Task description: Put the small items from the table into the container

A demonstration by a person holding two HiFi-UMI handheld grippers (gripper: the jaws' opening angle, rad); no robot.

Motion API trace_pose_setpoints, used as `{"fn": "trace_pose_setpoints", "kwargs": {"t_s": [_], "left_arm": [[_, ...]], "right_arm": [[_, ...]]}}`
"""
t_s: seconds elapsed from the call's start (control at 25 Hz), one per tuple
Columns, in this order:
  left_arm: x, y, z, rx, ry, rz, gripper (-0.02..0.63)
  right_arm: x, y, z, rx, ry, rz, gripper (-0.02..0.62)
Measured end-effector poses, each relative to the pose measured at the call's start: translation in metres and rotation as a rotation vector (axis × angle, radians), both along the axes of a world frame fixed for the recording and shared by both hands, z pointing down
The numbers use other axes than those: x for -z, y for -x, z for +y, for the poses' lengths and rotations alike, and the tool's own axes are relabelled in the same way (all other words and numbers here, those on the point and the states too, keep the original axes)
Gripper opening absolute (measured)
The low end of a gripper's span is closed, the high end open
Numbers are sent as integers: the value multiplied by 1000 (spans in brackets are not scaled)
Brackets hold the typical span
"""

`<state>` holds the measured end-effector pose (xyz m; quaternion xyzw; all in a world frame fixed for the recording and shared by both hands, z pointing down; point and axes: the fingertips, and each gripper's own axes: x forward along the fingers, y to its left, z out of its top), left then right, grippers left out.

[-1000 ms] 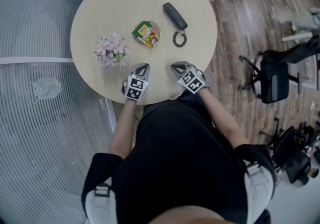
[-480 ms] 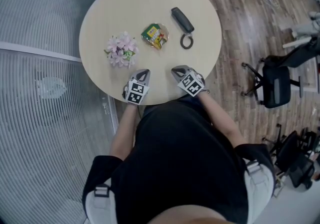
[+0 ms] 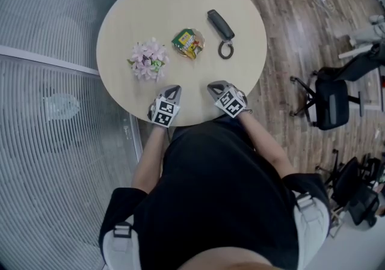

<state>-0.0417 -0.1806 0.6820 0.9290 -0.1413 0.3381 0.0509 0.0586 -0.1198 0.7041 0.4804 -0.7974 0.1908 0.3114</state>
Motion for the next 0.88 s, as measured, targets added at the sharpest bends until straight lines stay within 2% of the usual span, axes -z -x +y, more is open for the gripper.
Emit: {"fn": "trace_pose_setpoints", "kwargs": {"t_s": [0.88], "left_arm": [[4, 6, 4, -5, -10, -2, 3]], "right_arm": [[2, 6, 8, 15, 6, 14, 23]]}}
